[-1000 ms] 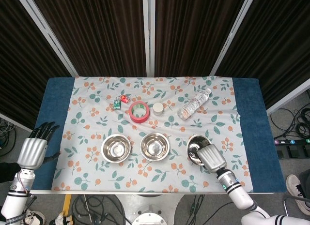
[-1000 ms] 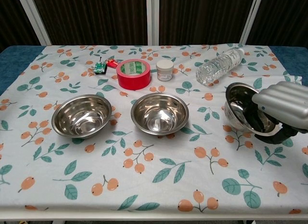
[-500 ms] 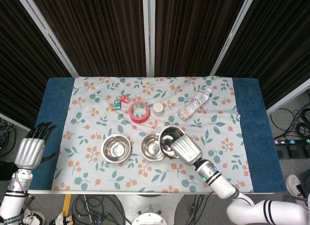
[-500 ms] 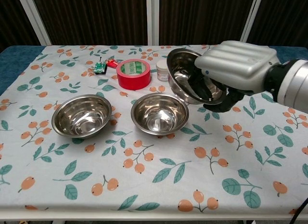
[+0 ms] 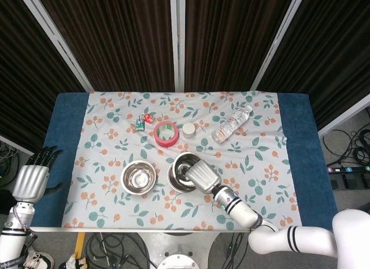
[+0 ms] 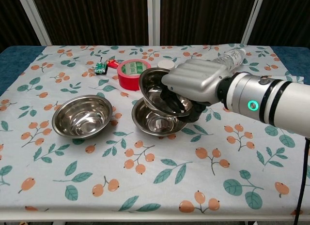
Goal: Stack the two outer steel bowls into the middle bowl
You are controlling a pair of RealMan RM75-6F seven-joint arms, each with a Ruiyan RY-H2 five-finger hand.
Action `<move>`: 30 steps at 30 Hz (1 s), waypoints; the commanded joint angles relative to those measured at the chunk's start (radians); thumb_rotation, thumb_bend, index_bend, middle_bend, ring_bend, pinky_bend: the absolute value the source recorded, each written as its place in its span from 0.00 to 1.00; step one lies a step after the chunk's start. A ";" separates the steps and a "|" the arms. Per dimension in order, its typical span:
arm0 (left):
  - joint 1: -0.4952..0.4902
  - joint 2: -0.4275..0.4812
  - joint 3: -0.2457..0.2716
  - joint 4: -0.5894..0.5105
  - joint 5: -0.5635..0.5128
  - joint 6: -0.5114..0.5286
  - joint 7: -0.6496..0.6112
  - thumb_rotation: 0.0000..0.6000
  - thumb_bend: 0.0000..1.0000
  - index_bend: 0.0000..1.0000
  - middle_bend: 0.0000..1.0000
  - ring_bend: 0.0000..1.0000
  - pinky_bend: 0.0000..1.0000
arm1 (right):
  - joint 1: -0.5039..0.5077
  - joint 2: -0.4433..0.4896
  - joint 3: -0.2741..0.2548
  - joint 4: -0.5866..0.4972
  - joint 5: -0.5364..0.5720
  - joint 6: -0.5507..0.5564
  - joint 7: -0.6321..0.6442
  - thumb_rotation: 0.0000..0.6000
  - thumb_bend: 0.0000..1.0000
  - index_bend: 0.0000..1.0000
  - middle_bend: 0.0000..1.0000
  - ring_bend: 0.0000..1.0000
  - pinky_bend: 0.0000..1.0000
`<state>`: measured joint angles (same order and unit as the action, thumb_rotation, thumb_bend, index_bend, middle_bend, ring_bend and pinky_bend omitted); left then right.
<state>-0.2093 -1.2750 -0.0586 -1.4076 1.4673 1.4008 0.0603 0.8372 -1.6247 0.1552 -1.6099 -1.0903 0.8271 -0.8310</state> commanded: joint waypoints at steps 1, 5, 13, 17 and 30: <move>0.001 0.002 0.000 0.003 0.002 0.002 -0.011 1.00 0.06 0.22 0.22 0.13 0.24 | 0.029 -0.006 -0.002 0.010 0.024 -0.024 -0.004 1.00 0.22 0.54 0.47 0.64 0.59; 0.001 0.002 0.001 0.009 0.003 0.000 -0.023 1.00 0.06 0.22 0.22 0.13 0.24 | 0.050 0.006 -0.007 0.000 0.062 -0.027 -0.007 1.00 0.07 0.30 0.33 0.61 0.60; 0.000 0.005 0.002 0.003 0.012 0.003 -0.028 1.00 0.06 0.22 0.22 0.13 0.24 | 0.056 0.103 -0.021 -0.111 0.104 0.059 -0.051 1.00 0.03 0.17 0.24 0.59 0.60; -0.005 0.004 0.013 -0.015 0.037 0.004 -0.007 1.00 0.06 0.22 0.22 0.13 0.24 | 0.026 0.217 -0.021 -0.228 0.098 0.148 -0.057 1.00 0.03 0.17 0.25 0.59 0.60; -0.099 -0.071 0.106 -0.117 0.211 -0.125 0.241 1.00 0.06 0.22 0.22 0.13 0.26 | -0.186 0.565 0.056 -0.324 -0.028 0.353 0.383 1.00 0.02 0.18 0.35 0.57 0.60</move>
<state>-0.2893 -1.3278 0.0340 -1.5100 1.6564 1.2970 0.2778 0.7198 -1.1532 0.1877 -1.9345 -1.0758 1.1325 -0.5677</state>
